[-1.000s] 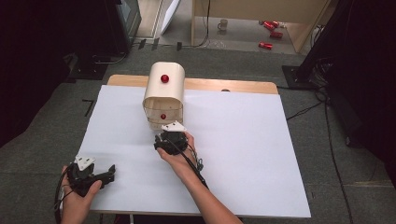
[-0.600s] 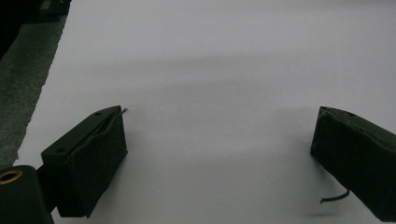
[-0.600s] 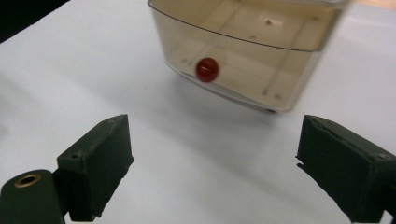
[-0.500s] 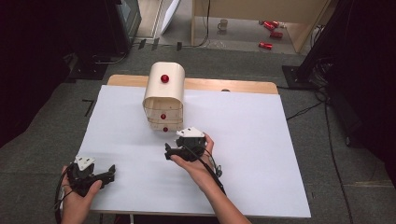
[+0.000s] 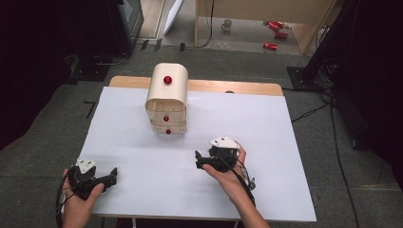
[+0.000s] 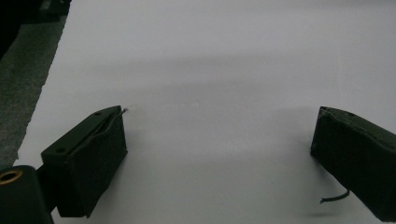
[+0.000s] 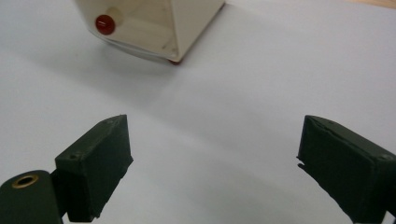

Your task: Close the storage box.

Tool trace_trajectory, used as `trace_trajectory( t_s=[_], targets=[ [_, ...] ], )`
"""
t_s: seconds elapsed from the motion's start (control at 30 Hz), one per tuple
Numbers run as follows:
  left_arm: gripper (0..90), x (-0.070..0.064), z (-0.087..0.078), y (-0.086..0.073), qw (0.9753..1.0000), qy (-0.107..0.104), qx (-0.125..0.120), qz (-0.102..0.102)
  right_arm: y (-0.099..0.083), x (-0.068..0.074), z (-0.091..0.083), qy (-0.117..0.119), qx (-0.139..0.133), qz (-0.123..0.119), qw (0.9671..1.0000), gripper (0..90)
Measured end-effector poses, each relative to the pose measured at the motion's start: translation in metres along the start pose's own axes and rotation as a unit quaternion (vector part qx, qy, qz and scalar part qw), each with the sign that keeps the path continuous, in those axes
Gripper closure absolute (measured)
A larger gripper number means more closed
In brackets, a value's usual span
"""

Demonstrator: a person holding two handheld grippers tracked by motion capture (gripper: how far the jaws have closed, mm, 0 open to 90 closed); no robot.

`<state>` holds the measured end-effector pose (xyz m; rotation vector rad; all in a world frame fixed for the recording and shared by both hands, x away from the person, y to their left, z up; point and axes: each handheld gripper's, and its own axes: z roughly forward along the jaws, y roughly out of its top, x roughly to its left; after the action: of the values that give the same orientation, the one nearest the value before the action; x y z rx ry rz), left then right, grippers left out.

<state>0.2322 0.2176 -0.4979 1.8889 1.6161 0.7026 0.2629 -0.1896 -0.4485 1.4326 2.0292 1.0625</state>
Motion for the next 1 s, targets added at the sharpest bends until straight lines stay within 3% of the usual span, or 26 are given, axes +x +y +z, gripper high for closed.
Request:
trace_trajectory(
  t_s=[0.33,0.7,0.97,1.0],
  targets=[
    [3.7,0.000,0.000,0.000,1.0000,0.000,0.000,0.000,-0.024,-0.040,-0.024,-0.016,-0.004,0.007,0.9998,9.4],
    [3.7,0.000,0.000,0.000,1.0000,0.000,0.000,0.000,-0.048,-0.072,-0.040,-0.046,0.004,0.011,0.9989,10.1],
    [3.7,0.000,0.000,0.000,1.0000,0.000,0.000,0.000,-0.070,-0.100,-0.052,-0.067,0.013,0.036,0.9970,10.2],
    [3.7,0.000,0.000,0.000,1.0000,0.000,0.000,0.001,-0.078,-0.108,-0.056,-0.075,0.013,0.051,0.9957,10.4]
  ],
)
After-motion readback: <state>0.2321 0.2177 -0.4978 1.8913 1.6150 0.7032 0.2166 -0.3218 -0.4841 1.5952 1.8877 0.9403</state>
